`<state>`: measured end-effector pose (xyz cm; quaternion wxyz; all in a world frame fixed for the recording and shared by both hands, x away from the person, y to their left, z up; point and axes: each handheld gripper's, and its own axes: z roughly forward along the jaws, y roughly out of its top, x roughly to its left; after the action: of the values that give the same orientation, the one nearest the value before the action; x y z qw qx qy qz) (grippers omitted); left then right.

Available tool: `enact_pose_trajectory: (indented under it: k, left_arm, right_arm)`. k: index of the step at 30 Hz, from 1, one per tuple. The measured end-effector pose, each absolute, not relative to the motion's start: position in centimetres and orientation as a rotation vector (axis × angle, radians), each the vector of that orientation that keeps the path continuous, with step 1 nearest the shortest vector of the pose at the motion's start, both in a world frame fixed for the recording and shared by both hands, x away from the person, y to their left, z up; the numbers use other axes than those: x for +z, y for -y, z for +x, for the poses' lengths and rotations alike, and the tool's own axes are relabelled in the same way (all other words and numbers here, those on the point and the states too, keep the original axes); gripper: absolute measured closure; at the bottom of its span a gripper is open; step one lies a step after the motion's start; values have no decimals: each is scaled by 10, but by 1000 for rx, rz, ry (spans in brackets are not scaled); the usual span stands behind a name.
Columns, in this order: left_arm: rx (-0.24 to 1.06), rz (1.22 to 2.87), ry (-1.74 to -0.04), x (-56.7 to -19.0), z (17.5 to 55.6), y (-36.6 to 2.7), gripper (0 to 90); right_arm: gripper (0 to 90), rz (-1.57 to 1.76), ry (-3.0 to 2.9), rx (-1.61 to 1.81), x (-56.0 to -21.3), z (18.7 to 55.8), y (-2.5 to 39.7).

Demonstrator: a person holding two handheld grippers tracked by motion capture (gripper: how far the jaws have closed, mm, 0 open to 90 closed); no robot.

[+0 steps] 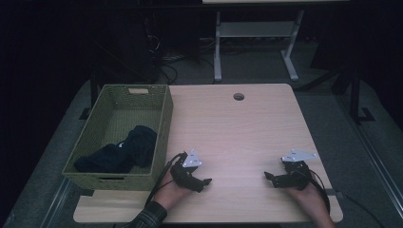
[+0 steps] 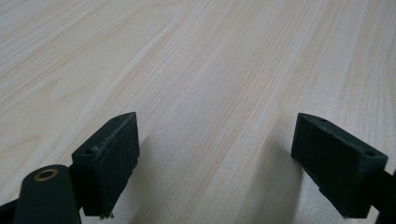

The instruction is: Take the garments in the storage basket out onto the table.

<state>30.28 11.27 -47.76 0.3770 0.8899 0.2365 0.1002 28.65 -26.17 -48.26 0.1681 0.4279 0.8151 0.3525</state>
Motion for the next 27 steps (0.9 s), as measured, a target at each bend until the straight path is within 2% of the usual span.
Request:
enact_pose_trajectory:
  k: [27]
  left_arm:
    - [199,2366,-673,-467,308,-106,142]
  right_arm:
    - [99,1221,-2319,1001,-483,286,262]
